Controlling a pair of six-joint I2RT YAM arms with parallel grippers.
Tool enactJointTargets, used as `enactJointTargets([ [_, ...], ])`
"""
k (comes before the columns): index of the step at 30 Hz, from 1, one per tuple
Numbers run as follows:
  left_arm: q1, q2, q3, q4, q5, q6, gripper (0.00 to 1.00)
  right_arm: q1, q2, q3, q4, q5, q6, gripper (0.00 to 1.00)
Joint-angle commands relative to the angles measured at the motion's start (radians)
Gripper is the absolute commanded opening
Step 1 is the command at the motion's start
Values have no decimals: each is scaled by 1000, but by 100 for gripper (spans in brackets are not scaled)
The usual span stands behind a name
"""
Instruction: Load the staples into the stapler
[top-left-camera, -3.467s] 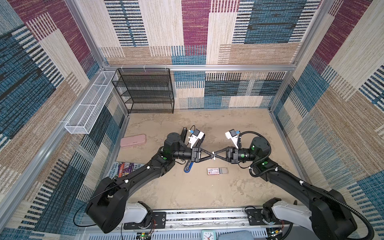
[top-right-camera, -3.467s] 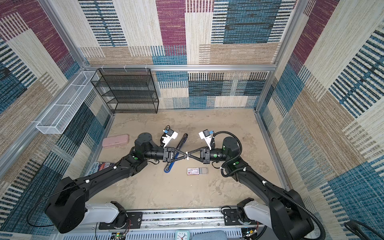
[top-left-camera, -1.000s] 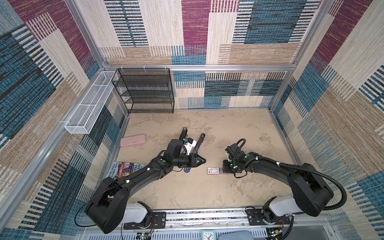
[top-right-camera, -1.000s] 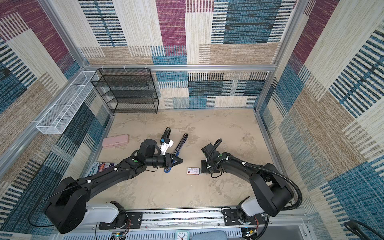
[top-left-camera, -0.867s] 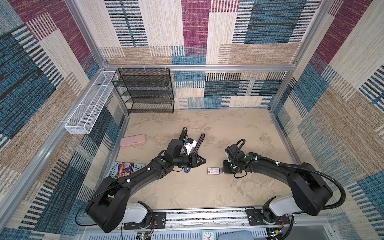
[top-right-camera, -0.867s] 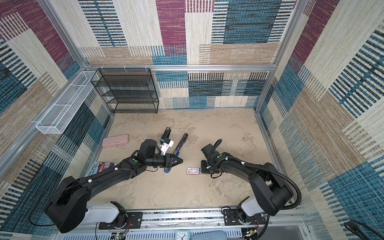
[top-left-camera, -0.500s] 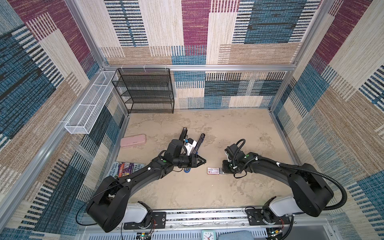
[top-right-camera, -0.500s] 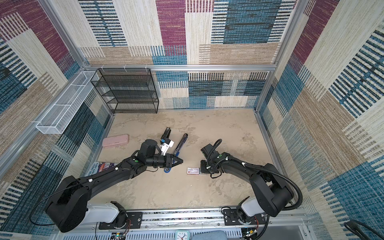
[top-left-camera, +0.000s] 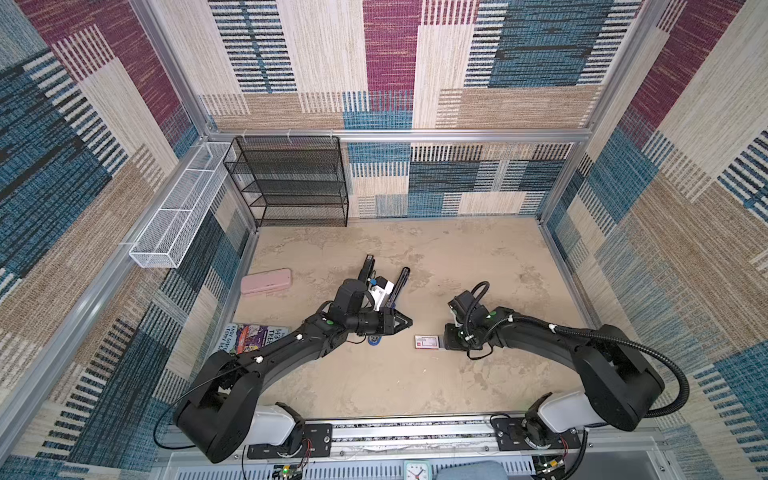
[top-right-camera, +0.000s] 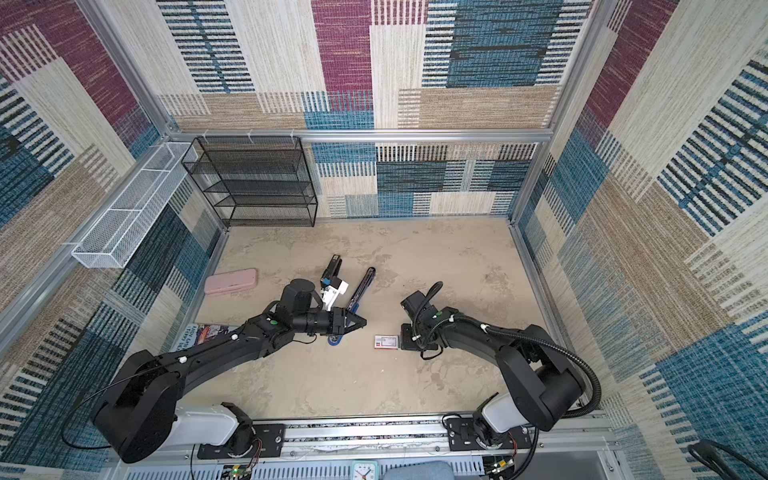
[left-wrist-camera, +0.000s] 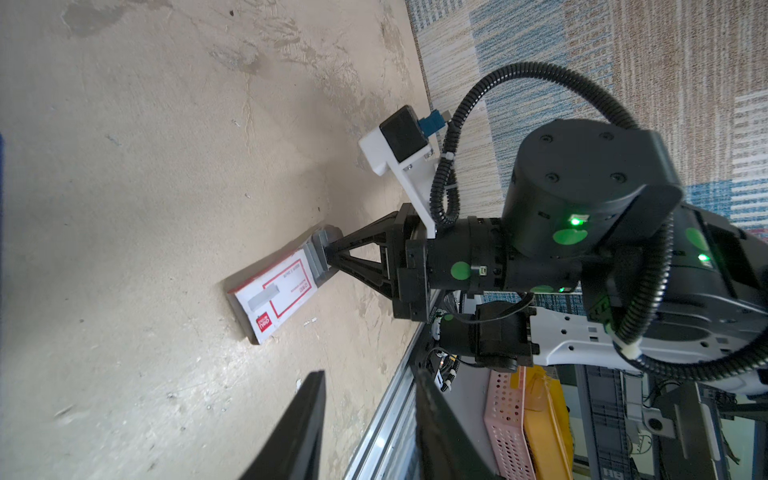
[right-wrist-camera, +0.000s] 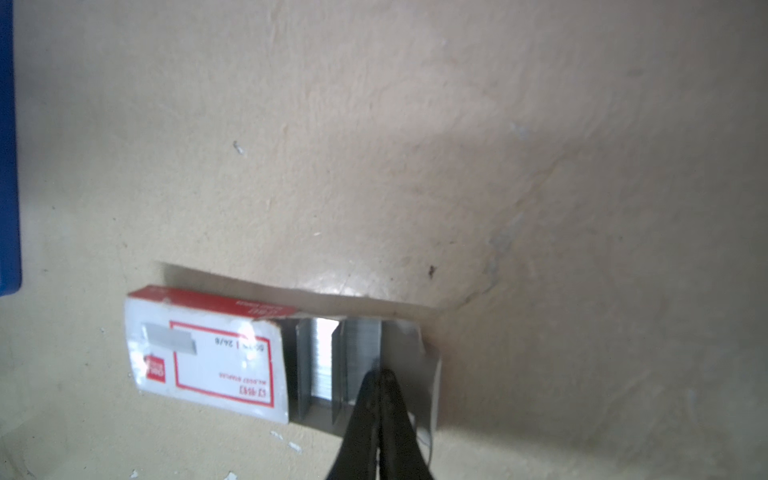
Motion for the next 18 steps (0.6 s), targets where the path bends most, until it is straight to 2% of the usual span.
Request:
enactJointTargets([
  [1, 0, -4, -3, 32, 1, -13, 39, 2, -3, 4, -7, 12, 11, 2],
  [11, 9, -24, 24, 55, 0, -42, 43, -3, -170, 60, -53, -20, -17, 0],
  [14, 23, -46, 48, 55, 19, -42, 44, -30, -233, 67, -7, -109, -35, 0],
  [18, 52, -68, 62, 105, 84, -67, 45, -79, -315, 34, 135, -337, -75, 0],
])
